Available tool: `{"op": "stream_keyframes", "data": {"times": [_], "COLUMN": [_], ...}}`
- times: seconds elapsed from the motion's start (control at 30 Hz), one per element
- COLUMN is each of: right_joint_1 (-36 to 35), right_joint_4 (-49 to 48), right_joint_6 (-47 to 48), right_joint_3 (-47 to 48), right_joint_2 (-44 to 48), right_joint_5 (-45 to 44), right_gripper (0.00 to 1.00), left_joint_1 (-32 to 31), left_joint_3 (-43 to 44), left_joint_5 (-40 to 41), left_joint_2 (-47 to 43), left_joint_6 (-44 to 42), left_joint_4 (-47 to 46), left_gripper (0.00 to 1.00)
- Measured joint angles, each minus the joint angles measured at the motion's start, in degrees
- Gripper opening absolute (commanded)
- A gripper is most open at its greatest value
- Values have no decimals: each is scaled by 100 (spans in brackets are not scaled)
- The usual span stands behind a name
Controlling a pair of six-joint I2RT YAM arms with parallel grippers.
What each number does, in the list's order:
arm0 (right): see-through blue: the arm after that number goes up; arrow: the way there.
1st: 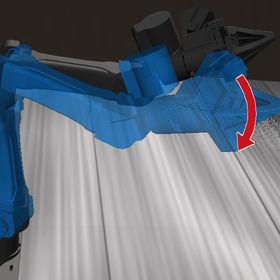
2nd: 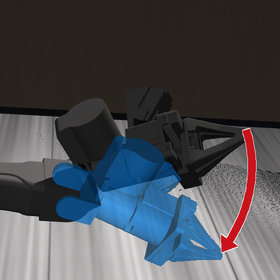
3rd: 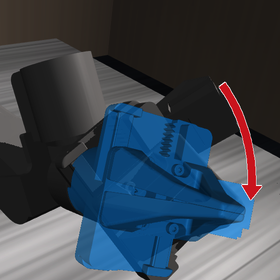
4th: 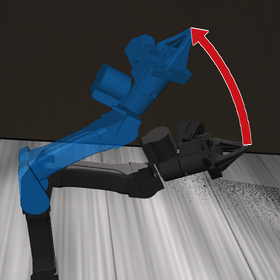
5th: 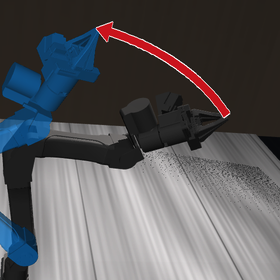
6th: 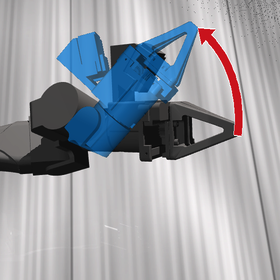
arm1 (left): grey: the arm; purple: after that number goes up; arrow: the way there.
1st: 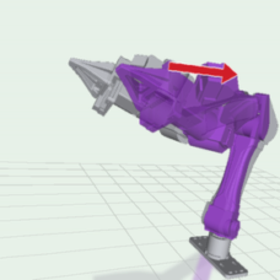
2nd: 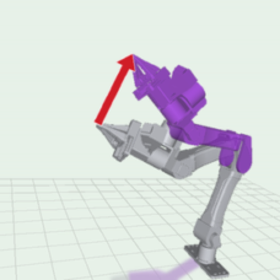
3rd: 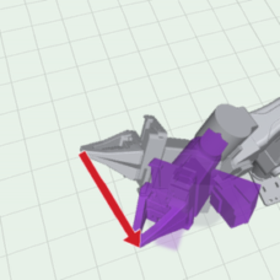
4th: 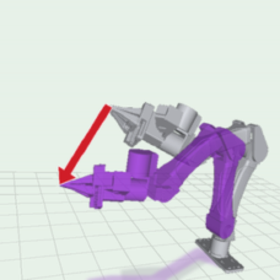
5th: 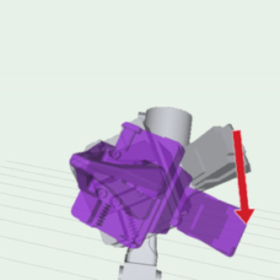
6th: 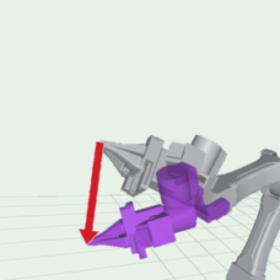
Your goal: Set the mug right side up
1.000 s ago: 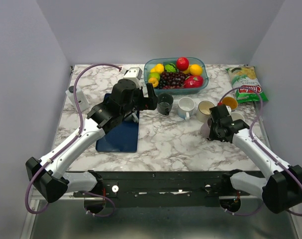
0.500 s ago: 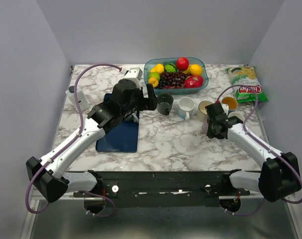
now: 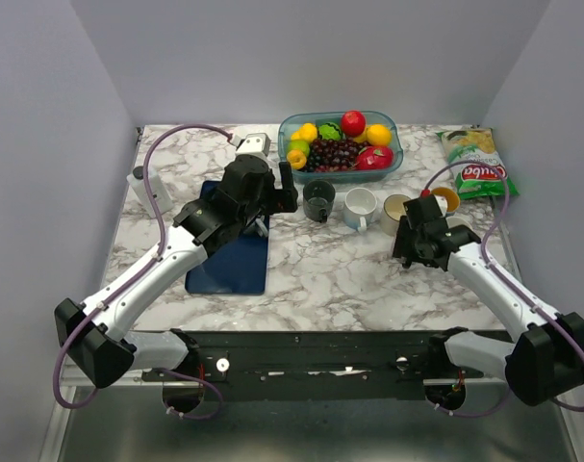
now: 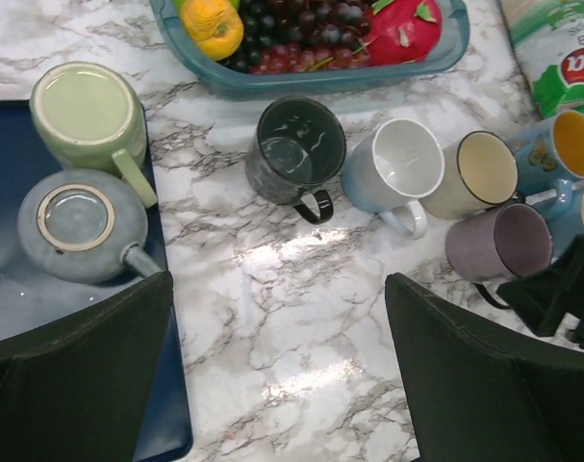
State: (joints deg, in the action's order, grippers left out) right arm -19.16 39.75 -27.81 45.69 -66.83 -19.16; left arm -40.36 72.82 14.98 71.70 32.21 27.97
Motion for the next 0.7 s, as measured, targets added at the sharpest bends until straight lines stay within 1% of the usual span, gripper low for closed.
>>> {"op": "stream_keyframes", "data": {"times": [0.07, 0.1, 0.23, 0.37, 0.53, 0.57, 0.63, 0.67, 0.7], "right_joint_1": [0, 0, 0, 0, 0, 0, 0, 0, 0], "right_joint_4": [85, 116, 144, 31, -282, -341, -459, -501, -544], "right_joint_6": [4, 11, 120, 293, 437, 450, 474, 479, 485], "right_joint_3": [153, 249, 643, 874, 914, 911, 911, 911, 911], "right_joint_2": [98, 162, 516, 857, 1104, 1139, 1202, 1231, 1259], "right_joint_5": [68, 103, 352, 857, 1646, 1786, 2052, 2159, 2240], "right_gripper": [83, 100, 100, 100, 100, 100, 99, 96, 91], "left_joint_1": [0, 0, 0, 2, 28, 42, 90, 114, 151], "left_joint_3": [0, -4, -31, -39, -55, -68, -136, -164, -184], "left_joint_5": [122, 177, 389, 656, 863, 874, 890, 896, 901], "left_joint_2": [59, 96, 195, 365, 894, 986, 1191, 1296, 1384], "left_joint_6": [66, 96, 293, 697, 1349, 1447, 1641, 1735, 1814], "left_joint_4": [133, 201, 468, 866, 1392, 1464, 1550, 1591, 1602], "left_gripper": [99, 99, 99, 99, 99, 97, 89, 81, 79]}}
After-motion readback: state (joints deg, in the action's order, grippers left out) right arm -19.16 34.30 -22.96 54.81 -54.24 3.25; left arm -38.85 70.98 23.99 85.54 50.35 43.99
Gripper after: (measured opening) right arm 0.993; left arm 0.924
